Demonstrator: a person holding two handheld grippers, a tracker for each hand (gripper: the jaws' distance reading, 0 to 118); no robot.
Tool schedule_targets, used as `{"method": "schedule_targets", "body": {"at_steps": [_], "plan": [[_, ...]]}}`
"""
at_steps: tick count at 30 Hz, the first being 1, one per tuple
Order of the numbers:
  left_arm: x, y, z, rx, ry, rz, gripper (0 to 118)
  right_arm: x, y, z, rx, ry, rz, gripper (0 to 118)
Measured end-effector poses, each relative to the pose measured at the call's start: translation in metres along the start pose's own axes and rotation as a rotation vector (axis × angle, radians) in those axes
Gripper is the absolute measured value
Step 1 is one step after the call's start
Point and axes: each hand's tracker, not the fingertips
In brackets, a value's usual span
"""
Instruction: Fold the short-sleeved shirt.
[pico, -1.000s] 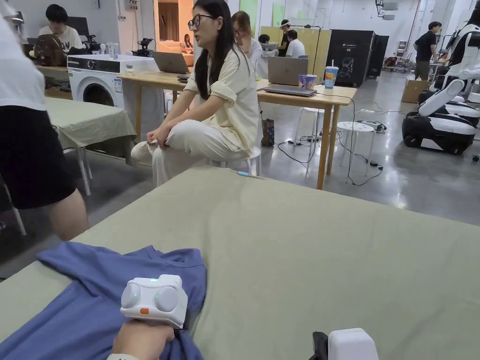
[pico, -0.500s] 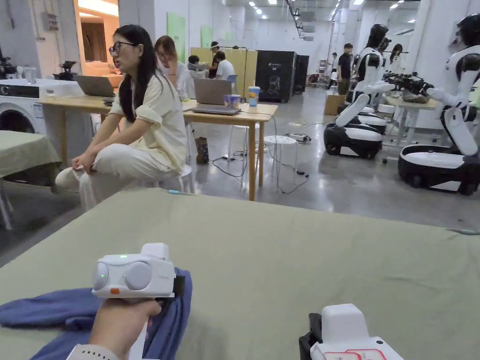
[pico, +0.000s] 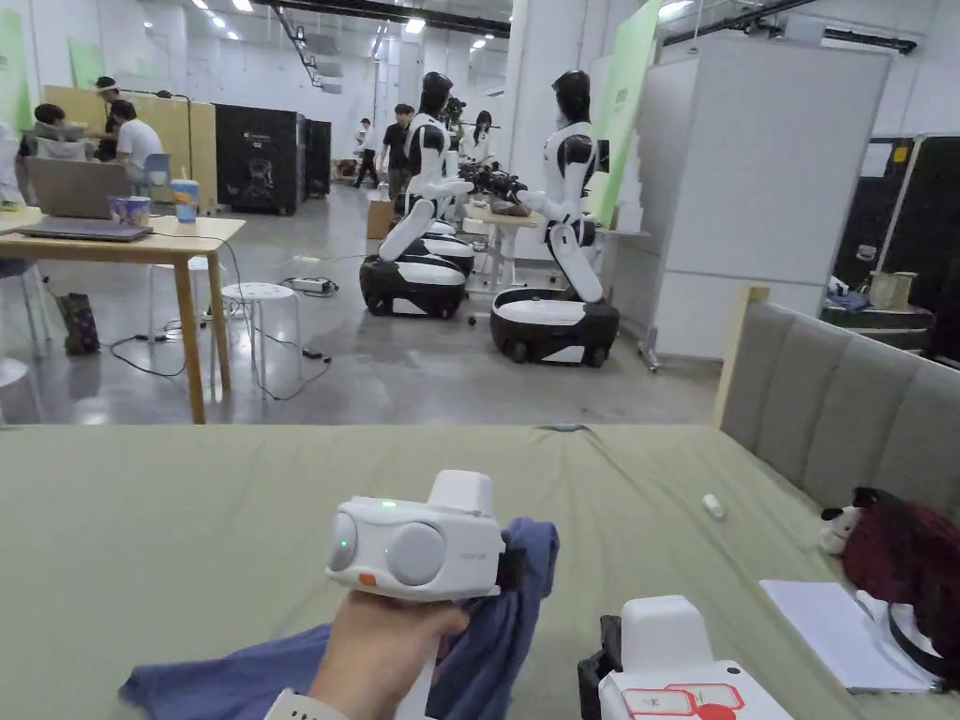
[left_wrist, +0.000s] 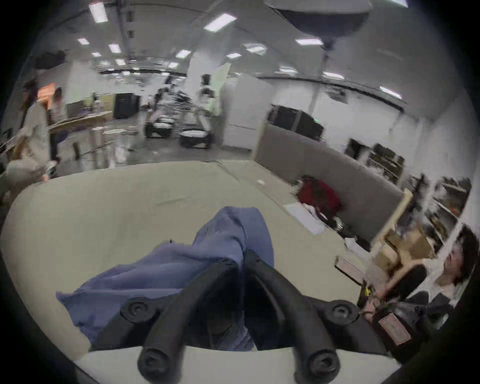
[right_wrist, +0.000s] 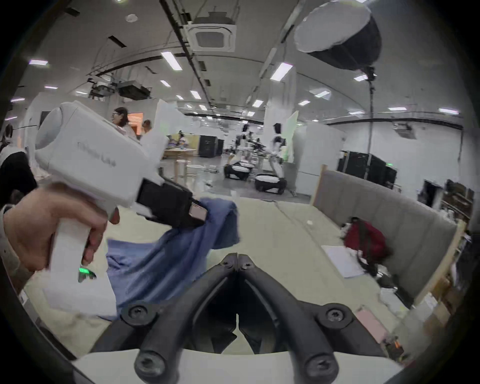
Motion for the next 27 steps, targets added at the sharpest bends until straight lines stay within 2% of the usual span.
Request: {"method": "schedule_targets", "body": {"at_steps": [3,7,8,10,14,15,16,17,18,19,20,23,27], "plan": [[0.035,-0.036,-0.067,-0.135,0.005,-0.049,1,0.039,-0.021,-0.007,-0.038,-0.044,-0.015,0],[0.037,-0.108,-0.142,-0.354,0.076,0.011,1,0.071,-0.043,-0.019,-0.077,-0.075,-0.043,0],[0.037,-0.121,-0.152,-0.383,0.086,-0.023,1,0.076,-0.047,-0.022,-0.085,-0.075,-0.045,0],[0.041,-0.135,-0.157,-0.407,0.114,-0.103,2,0.079,-0.051,-0.025,-0.098,-0.068,-0.042,0],[0.037,-0.127,-0.141,-0.31,0.118,-0.023,11,0.079,-0.052,-0.026,-0.107,-0.039,-0.059,0],[0.037,-0.121,-0.134,-0.274,0.129,-0.027,21,0.077,-0.052,-0.026,-0.105,-0.031,-0.061,0],[0.037,-0.115,-0.127,-0.249,0.127,-0.037,50,0.073,-0.051,-0.024,-0.104,-0.026,-0.061,0],[0.039,-0.111,-0.115,-0.238,0.119,-0.058,93,0.07,-0.05,-0.022,-0.102,-0.017,-0.059,0],[0.041,-0.107,-0.099,-0.193,0.123,-0.086,114,0.067,-0.048,-0.022,-0.098,-0.008,-0.057,0],[0.039,-0.1,-0.082,-0.14,0.134,-0.103,116,0.064,-0.046,-0.02,-0.094,-0.001,-0.056,0],[0.036,-0.096,-0.065,-0.096,0.148,-0.102,112,0.06,-0.043,-0.017,-0.091,0.007,-0.055,0],[0.027,-0.095,0.017,0.038,0.201,-0.077,111,0.045,-0.035,-0.006,-0.07,0.039,-0.044,0],[0.002,-0.128,0.129,0.181,0.38,-0.051,112,0.02,-0.037,-0.003,-0.042,0.086,-0.031,0]]}}
